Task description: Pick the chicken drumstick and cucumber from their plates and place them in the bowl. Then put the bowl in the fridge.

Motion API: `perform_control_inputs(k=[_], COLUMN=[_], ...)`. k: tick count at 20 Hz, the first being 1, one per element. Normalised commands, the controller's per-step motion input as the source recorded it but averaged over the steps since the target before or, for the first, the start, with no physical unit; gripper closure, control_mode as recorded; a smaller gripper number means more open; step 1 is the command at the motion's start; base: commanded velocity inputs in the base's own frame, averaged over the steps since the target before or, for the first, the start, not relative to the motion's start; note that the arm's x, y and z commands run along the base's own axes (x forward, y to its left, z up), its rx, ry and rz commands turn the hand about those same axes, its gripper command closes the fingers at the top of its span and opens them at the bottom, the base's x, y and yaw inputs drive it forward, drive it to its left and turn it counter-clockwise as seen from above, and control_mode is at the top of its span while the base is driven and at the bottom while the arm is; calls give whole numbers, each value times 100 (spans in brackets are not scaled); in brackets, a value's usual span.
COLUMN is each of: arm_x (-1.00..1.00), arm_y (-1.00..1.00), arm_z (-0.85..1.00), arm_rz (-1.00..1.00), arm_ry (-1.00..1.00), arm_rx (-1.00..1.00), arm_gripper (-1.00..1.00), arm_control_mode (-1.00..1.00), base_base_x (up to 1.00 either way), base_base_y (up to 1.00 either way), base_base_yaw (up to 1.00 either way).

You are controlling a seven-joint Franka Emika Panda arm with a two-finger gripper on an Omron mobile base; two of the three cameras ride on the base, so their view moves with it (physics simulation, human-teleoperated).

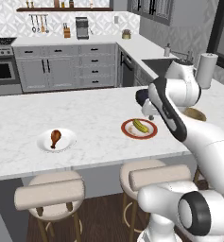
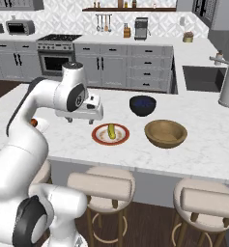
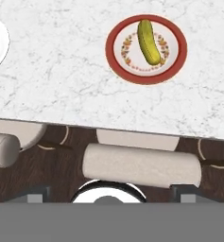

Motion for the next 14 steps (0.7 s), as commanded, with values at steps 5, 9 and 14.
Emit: perform_control_inputs(k=[5,9,14], arm_x=[100,100,80], arm_y=[-8,-1,-17], arm_z=[-59,-58,-38], arm_rz=[11,9,7], arm_ry=[13,14,19], arm_rx=[-1,-2,0], arm_gripper=[-100,-100,-100], arm_control_mode=[-100,-100,-100], base_base_x=[0,0,0], base_base_y=[0,0,0], base_base_yaw=[0,0,0])
